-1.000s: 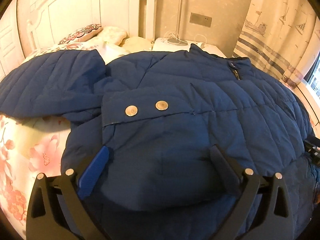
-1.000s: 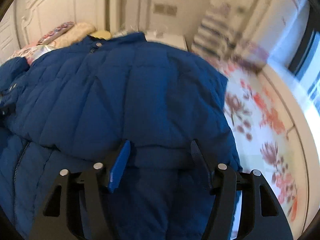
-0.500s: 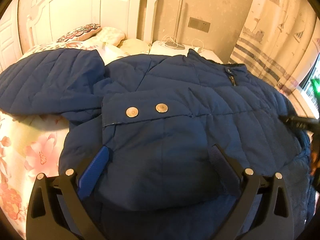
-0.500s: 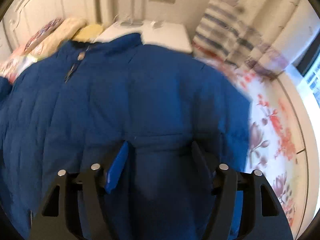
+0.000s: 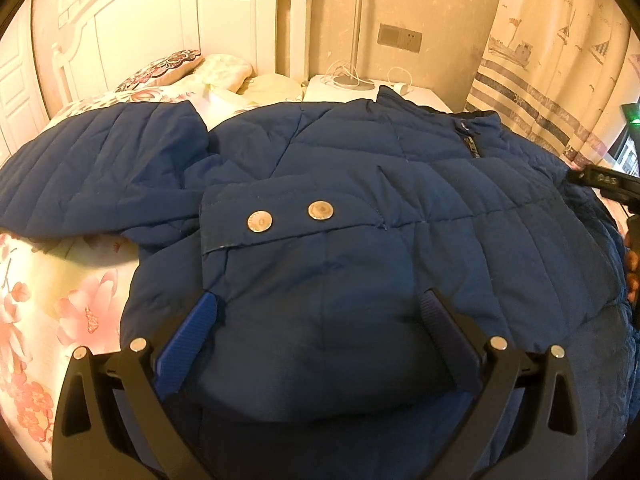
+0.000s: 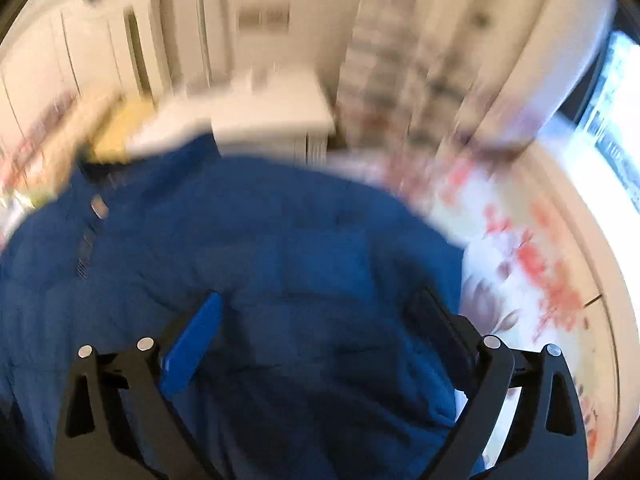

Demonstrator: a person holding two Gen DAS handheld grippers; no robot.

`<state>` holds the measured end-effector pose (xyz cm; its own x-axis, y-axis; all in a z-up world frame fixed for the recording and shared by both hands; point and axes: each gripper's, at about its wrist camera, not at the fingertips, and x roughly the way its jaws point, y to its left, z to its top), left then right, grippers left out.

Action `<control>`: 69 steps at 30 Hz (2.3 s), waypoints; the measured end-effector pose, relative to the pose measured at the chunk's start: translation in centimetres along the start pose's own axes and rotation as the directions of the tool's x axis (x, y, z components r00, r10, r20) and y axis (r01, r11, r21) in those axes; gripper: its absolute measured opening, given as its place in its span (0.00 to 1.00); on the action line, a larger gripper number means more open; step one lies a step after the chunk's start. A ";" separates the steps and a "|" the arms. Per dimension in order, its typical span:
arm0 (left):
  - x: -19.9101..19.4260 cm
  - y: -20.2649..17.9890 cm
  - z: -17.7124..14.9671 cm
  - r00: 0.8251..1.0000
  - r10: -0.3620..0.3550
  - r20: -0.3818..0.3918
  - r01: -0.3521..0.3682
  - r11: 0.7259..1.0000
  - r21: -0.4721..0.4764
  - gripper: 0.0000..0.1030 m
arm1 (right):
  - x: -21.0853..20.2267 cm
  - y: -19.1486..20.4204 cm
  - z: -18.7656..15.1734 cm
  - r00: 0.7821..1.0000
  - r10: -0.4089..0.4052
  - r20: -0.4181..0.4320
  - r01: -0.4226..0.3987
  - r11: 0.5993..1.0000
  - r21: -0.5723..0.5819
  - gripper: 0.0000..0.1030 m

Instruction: Fold large clothes

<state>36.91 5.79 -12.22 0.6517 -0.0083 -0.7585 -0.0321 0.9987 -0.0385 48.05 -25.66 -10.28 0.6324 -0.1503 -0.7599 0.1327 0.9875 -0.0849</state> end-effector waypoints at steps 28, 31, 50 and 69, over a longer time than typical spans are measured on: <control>-2.7 4.2 0.5 0.978 -0.174 0.114 0.192 0.967 -0.170 0.98 | -6.8 8.2 -11.3 0.977 0.214 -0.007 -0.208 0.938 -0.278 0.70; -5.5 11.5 0.9 0.945 -0.194 0.265 0.297 0.849 -0.437 0.98 | -6.4 7.8 -11.2 0.976 0.219 -0.006 -0.213 0.941 -0.263 0.72; -9.2 30.9 5.6 0.913 0.190 0.361 0.125 0.713 -0.690 0.04 | -6.3 7.8 -11.4 0.972 0.234 -0.014 -0.230 0.942 -0.246 0.77; -2.7 -9.7 1.7 0.946 -0.323 -0.020 0.312 0.895 0.318 0.78 | -6.2 7.2 -11.3 0.959 0.283 -0.022 -0.281 0.939 -0.199 0.80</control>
<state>36.75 -3.79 -8.69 0.6115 -0.3315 -0.7185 0.4161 0.9070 -0.0644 36.47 -17.05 -13.44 0.6271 0.1361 -0.7669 -0.2054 0.9787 0.0058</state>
